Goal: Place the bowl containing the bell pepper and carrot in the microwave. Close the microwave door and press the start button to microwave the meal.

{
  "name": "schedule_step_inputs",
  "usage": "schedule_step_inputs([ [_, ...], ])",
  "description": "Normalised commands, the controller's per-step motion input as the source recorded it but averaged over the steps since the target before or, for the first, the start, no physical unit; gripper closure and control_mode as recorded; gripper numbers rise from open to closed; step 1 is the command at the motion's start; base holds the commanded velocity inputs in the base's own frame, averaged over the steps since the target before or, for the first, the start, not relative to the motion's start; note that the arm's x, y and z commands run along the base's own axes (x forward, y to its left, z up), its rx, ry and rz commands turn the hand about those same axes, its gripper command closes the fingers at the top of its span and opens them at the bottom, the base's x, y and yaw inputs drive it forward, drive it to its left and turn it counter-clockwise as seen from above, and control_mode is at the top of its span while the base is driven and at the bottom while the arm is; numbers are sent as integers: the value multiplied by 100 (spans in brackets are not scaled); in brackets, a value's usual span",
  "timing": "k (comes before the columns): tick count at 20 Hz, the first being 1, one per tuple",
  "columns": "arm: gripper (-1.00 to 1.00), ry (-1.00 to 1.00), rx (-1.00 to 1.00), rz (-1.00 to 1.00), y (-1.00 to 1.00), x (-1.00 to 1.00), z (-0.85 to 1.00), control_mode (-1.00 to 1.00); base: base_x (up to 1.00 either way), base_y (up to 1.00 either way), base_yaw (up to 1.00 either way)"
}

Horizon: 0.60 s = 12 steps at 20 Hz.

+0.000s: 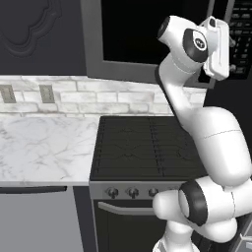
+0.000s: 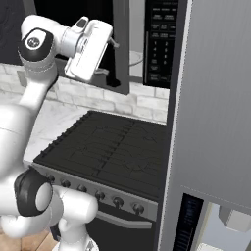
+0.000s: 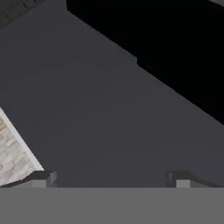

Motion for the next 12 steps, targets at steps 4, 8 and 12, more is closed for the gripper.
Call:
schedule_step_inputs([
  [4, -100, 4, 0, 0, -6, 100, 2, -100, 0, 0, 0],
  [8, -100, 3, 1, 0, -24, 98, 13, -100, 0, 0, 0],
  [12, -100, 2, 9, 4, -56, 94, 23, -100, 0, 0, 0],
])
